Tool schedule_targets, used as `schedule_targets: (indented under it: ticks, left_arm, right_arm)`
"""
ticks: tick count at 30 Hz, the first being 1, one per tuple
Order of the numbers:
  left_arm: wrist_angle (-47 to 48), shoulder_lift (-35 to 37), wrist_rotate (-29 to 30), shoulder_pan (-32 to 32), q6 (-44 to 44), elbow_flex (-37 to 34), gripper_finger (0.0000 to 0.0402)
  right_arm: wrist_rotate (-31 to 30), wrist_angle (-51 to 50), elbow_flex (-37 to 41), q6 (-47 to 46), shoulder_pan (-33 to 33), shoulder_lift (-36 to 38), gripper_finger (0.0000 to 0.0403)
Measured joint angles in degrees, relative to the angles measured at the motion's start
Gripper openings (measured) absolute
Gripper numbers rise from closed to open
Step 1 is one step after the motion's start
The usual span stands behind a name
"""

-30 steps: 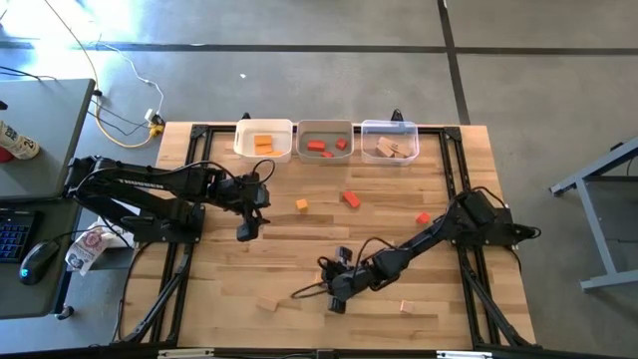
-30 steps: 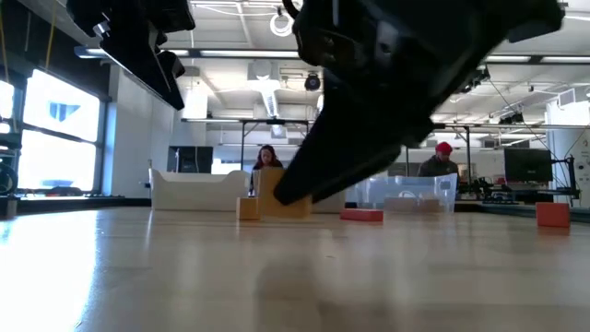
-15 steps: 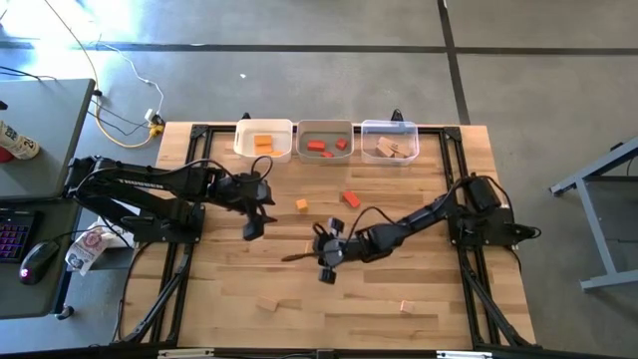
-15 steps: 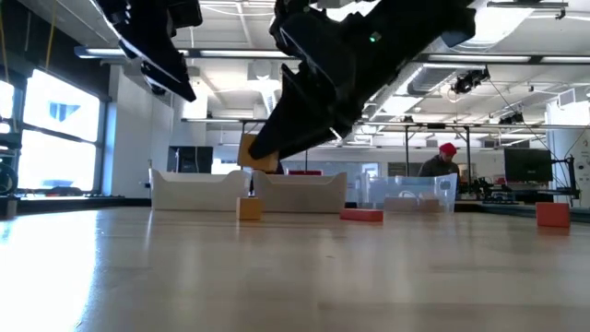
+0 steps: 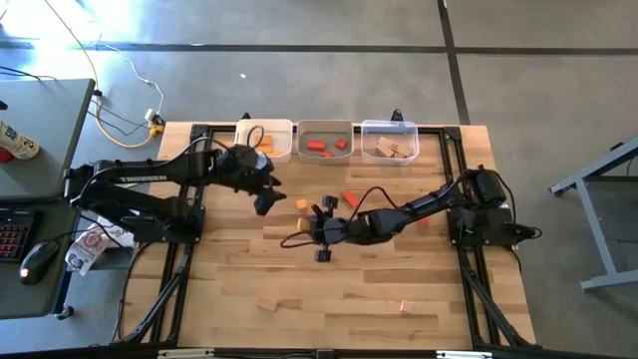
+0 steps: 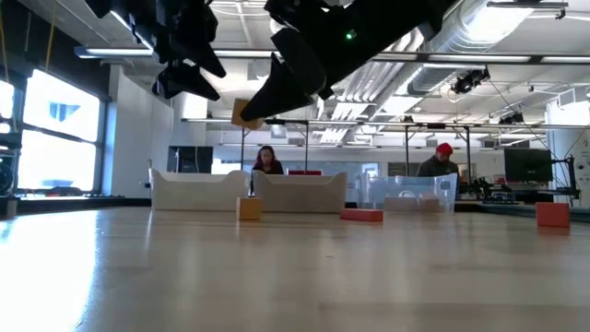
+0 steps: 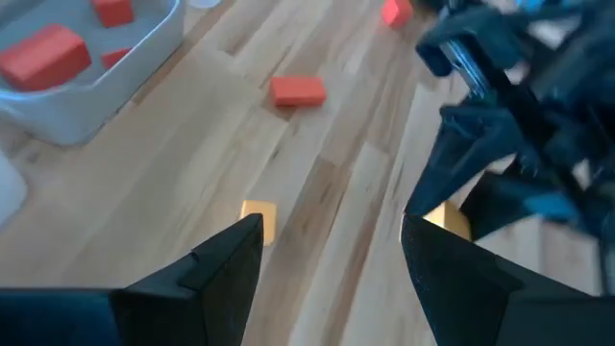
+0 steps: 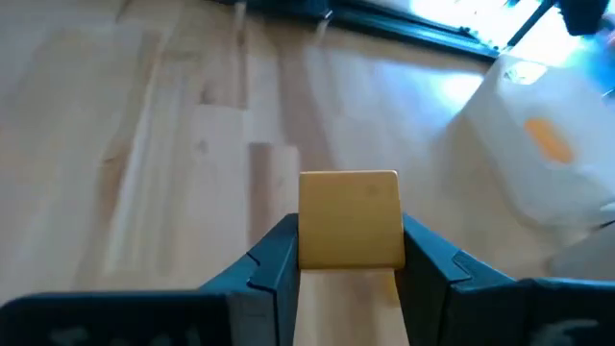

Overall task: Sort & place blocks by color
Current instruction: Put the yellow block into the white bin

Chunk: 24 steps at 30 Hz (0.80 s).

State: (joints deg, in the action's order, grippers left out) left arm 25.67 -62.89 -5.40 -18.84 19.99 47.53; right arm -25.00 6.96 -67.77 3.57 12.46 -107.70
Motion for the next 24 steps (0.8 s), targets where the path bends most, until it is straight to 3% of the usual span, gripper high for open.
schedule_targets:
  ticks: [8,24]
  left_arm:
    - [-2.1,0.0,-3.2,-4.8,7.7,0.0,0.0234]
    - [-6.4,0.0,-3.2,-0.9,9.8,0.0,0.0234]
  right_arm:
    - [-7.5,8.1,0.0,10.4,-1.6,0.0,0.0106]
    - [-11.6,18.2,0.0,17.3,-5.3,0.0,0.0106]
